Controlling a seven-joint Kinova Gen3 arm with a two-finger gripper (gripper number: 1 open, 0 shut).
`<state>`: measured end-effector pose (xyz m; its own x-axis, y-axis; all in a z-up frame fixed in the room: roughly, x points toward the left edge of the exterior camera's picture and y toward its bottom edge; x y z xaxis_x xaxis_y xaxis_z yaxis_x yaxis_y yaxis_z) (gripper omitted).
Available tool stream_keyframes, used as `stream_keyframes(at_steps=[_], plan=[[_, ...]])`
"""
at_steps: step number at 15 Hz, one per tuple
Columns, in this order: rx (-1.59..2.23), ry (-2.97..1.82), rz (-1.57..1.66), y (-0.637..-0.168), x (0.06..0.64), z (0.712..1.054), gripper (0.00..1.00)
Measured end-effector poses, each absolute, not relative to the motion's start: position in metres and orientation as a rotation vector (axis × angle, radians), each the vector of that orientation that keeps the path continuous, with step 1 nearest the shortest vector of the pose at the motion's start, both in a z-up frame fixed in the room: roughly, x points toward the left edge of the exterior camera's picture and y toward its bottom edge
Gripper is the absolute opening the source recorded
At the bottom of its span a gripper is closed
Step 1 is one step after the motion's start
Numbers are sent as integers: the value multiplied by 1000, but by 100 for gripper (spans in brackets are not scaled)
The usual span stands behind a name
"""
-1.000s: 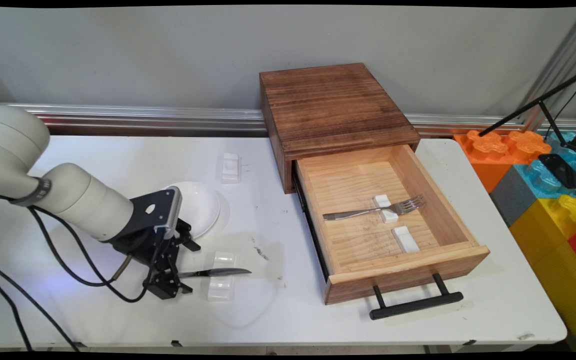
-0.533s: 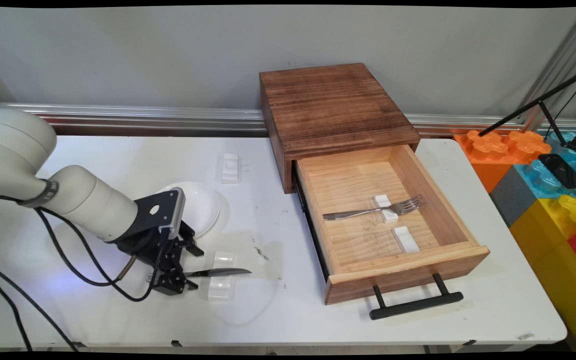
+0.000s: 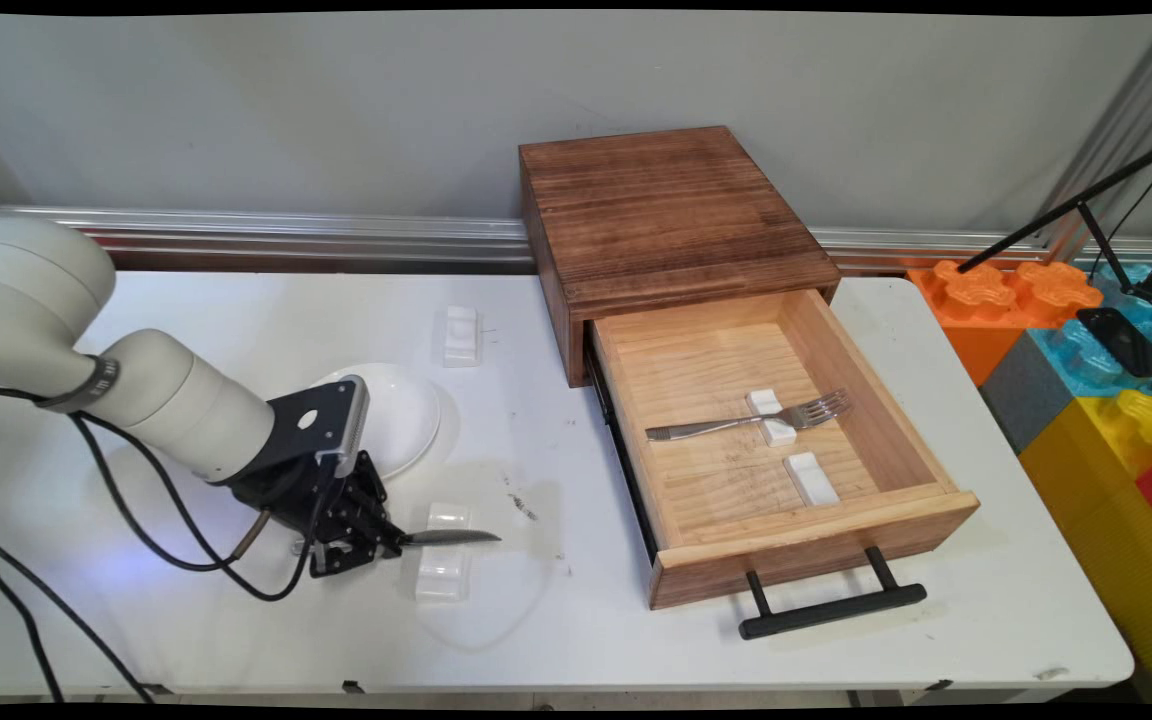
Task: Place the picked object into the drawer
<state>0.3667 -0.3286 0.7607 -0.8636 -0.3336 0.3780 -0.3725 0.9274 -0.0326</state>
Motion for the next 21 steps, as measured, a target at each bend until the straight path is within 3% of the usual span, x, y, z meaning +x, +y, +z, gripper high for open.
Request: stream_keyframes(at_steps=[8,21], plan=[[509,-2710,105,-332,371,784,0],[570,-2658,68,-336,337,899,0]])
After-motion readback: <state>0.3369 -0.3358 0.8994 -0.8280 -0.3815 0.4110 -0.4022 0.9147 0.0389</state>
